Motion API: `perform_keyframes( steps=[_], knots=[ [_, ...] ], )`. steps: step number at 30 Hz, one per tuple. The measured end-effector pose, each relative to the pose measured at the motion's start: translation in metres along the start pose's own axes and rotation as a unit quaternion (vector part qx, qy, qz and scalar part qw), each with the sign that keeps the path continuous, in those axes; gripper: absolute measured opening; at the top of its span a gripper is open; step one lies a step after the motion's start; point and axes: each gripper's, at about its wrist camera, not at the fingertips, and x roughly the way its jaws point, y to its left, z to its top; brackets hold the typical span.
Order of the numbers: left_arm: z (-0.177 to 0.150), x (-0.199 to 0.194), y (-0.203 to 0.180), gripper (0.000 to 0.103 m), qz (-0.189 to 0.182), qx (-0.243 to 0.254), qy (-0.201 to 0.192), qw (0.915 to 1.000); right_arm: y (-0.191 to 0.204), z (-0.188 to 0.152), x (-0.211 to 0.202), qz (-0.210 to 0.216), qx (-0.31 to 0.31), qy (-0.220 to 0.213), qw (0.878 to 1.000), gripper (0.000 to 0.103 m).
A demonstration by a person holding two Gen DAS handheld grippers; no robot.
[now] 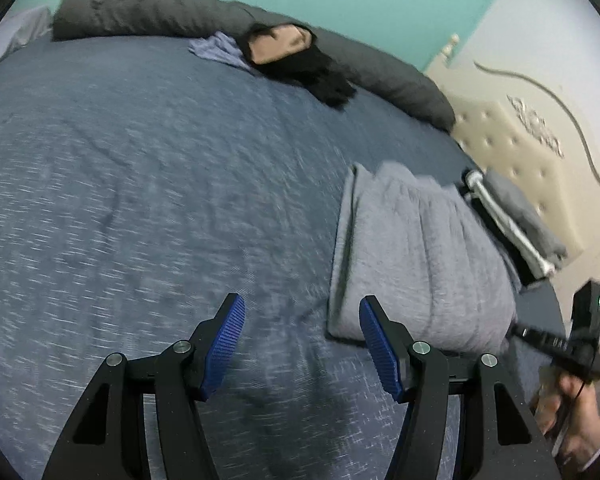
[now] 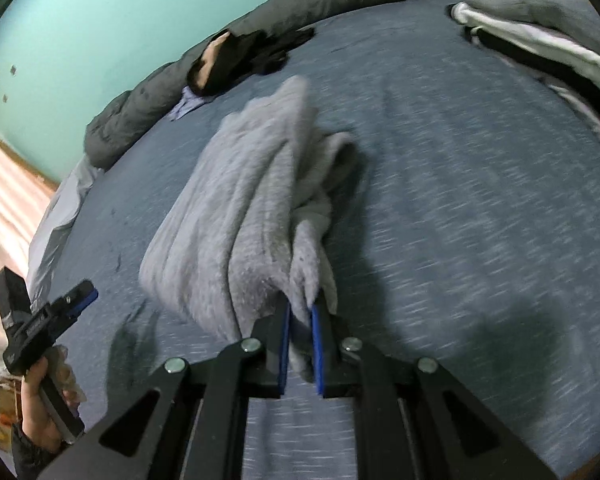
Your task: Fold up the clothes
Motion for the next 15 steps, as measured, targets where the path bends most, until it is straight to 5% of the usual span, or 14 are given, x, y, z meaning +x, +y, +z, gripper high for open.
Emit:
perform_keyframes(
  steps=[15],
  knots=[
    [-0.012,0.062,-0.057,0.064,-0.032,0.076,0.075,0.9938,-0.048,0.029,-0.01,-0.038,-0.009,-0.018,0.999,0.009]
  ],
)
